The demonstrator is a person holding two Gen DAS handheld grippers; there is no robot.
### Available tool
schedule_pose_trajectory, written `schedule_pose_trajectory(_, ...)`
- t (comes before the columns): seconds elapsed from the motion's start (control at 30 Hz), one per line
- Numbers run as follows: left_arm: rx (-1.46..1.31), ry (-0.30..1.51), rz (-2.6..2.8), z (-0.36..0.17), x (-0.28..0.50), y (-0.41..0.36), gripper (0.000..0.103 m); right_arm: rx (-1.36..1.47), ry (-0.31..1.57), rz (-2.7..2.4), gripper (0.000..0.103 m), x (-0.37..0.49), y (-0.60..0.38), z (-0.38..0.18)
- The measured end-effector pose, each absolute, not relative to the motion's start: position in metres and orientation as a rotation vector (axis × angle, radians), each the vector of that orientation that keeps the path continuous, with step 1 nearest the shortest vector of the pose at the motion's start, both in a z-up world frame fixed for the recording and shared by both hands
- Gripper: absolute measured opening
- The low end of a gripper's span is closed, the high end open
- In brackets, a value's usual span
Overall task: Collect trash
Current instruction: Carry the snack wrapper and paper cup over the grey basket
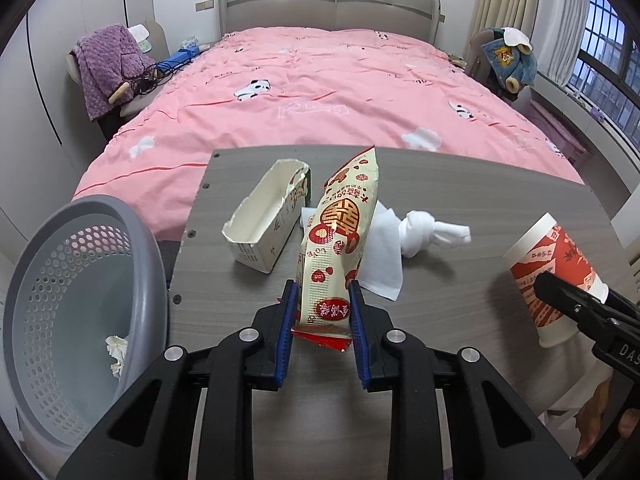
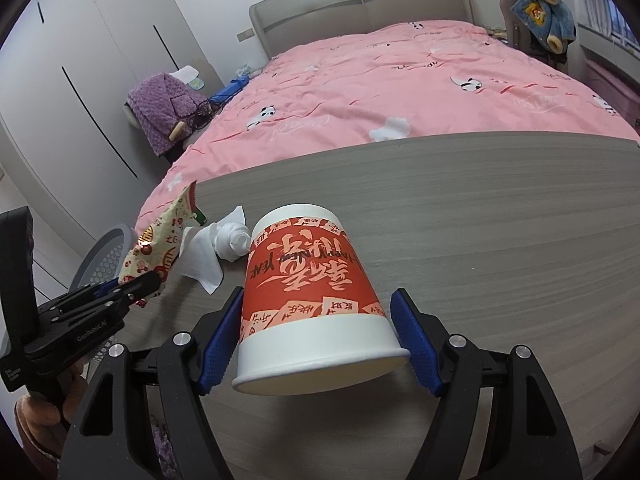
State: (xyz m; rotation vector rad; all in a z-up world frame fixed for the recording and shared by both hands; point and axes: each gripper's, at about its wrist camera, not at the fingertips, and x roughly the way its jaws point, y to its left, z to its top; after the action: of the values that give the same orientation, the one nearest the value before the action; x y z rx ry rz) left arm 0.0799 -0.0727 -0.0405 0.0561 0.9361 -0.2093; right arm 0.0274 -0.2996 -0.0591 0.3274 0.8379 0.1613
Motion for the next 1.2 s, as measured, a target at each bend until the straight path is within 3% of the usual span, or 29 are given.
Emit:
schedule_pose_trajectory(0.6,-0.017,0.846,-0.155,0.0,0.038,-0.001,0.025,0.253,0.778,0.242,0.071,0.017,-0.234,-0.017)
schedule_pose_trajectory(1.2,-0.107,0.878,0.088,-0.019,0.034,0.127,0.025,0.144,0.811,0.444,0.071,0.061,-0.105,-0.015)
